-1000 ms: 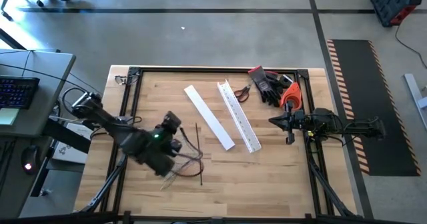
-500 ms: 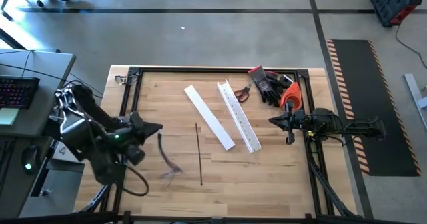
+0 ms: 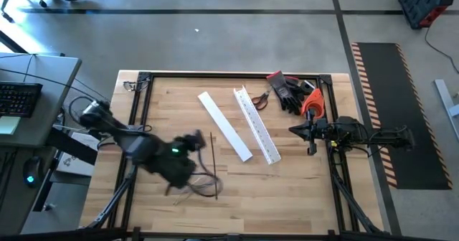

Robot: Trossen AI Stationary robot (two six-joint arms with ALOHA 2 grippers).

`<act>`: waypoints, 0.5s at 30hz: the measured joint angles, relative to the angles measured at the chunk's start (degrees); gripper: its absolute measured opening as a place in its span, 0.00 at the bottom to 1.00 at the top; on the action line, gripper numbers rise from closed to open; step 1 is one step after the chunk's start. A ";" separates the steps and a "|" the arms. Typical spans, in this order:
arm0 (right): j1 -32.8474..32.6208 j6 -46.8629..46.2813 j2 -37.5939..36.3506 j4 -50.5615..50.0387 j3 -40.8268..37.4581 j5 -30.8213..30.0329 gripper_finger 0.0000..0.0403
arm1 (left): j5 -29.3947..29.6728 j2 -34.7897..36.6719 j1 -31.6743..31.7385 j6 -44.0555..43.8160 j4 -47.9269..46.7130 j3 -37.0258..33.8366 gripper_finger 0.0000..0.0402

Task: Ziptie cables
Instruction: Wrap the colored cables with the black zip tie

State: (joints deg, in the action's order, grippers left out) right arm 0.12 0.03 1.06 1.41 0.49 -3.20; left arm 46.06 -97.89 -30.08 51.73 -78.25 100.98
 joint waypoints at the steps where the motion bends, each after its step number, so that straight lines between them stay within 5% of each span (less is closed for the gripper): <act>1: 0.02 0.00 0.00 0.00 0.00 0.00 0.00 | -0.93 -1.76 0.79 2.68 2.28 -0.01 0.00; 9: 0.00 -0.02 -0.02 0.00 0.00 0.00 0.00 | -12.75 -13.51 5.36 23.02 22.35 -0.01 0.00; 15: 0.01 -0.01 -0.02 0.01 -0.01 0.00 0.00 | -17.19 -19.87 8.79 28.92 29.72 -0.01 0.00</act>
State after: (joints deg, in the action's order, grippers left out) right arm 0.13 0.02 1.04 1.42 0.48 -3.20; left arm 28.87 -117.76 -21.29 80.65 -48.53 100.97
